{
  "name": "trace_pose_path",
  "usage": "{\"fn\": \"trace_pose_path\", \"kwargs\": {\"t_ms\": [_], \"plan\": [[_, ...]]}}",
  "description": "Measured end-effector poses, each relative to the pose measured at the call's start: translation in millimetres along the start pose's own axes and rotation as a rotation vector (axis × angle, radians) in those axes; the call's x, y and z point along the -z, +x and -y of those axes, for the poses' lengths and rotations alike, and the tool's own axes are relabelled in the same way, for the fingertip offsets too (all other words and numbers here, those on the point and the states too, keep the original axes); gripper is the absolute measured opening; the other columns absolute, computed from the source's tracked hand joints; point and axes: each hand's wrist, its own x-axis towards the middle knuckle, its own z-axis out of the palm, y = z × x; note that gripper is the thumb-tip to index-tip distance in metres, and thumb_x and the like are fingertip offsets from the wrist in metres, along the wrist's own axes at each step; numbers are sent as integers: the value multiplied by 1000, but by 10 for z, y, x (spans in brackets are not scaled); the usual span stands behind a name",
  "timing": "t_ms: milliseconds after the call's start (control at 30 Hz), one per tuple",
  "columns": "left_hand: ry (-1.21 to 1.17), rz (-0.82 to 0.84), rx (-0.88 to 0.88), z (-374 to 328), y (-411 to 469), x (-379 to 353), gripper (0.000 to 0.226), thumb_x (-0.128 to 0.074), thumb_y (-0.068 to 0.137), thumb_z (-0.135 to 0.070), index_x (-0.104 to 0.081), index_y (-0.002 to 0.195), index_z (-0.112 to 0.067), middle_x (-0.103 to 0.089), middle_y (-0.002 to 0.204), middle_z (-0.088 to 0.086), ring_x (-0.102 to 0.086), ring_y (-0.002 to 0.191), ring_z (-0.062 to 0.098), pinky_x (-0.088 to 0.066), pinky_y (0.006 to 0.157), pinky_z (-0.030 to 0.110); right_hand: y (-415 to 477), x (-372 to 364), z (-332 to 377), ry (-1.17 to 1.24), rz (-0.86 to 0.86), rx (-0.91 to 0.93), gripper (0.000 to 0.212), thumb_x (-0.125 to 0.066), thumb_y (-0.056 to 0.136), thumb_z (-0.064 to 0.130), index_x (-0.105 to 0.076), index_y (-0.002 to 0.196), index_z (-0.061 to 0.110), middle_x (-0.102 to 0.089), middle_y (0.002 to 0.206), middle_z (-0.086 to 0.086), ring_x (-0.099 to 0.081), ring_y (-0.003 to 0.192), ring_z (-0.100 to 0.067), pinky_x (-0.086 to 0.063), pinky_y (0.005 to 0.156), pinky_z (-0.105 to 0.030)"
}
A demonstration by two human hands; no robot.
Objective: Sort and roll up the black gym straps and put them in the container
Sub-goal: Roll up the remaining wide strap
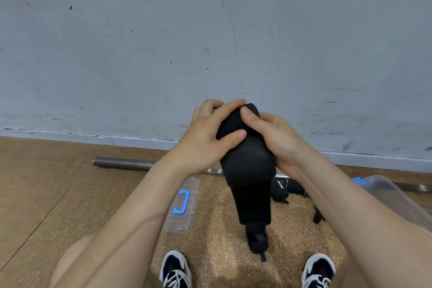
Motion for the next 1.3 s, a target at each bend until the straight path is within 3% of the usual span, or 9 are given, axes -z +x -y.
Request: {"fn": "trace_pose_path", "kwargs": {"t_ms": [100,200,433,633,733,900,1033,1100,1300], "plan": [[-362,20,226,-36,-12,161,55,-67,77,-53,-58,126,-30,-67,103,-9,-66,89,10,-54,70,25,-20,13,20,15,43,48,57,-66,79,44,-65,119,3,-73,108,-20,-72,95,-31,-59,78,-38],[-432,-2,227,-48,-15,205,38,-78,83,-34,-65,115,-19,-69,73,-11,-64,60,6,-47,50,20,-36,-23,18,55,82,46,49,-63,84,40,-66,120,7,-73,108,-17,-72,96,-30,-59,76,-36],[-184,-93,43,-64,-33,92,54,-83,68,-24,-67,120,-30,-70,113,-15,-64,108,1,-52,98,33,-45,-167,8,96,19,-6,58,-63,77,54,-61,119,13,-73,110,-13,-72,96,-25,-60,81,-40],[-477,42,198,-157,-55,211,43,-73,82,-29,-61,123,-21,-67,101,-4,-66,81,-1,-48,60,11,-101,-110,69,180,25,123,31,-67,85,30,-57,105,8,-68,81,-4,-69,71,-15,-57,58,-29],[-476,22,203,-153,-49,270,37,-77,79,-27,-67,113,-16,-70,96,-1,-68,86,8,-51,63,14,-89,-22,88,118,105,144,38,-78,71,25,-54,98,10,-68,73,2,-68,68,-13,-54,57,-26],[-171,120,96,-160,-51,175,42,-83,59,-31,-65,97,-39,-71,95,-7,-67,89,13,-57,83,34,-44,313,228,-416,362,34,55,-88,60,18,-52,101,13,-71,92,4,-68,87,-14,-55,73,-27],[61,225,124,-197,-38,42,56,-91,60,-36,-51,100,-35,-70,89,-2,-65,79,16,-54,77,43,-57,169,114,-1086,363,76,66,-89,69,21,-38,112,23,-58,99,10,-58,89,-10,-48,77,-27],[83,208,124,-219,-39,29,60,-91,62,-35,-44,100,-33,-68,91,-1,-65,77,17,-55,70,37,-37,93,97,-1140,314,135,71,-89,69,25,-39,120,23,-56,102,10,-56,92,-11,-45,76,-26],[-541,200,228,-119,-116,295,48,-78,78,-6,-47,110,-21,-71,115,1,-68,91,15,-55,74,27,32,207,168,-935,162,283,65,-83,62,4,-61,117,31,-67,105,9,-63,99,-13,-53,89,-39]]}}
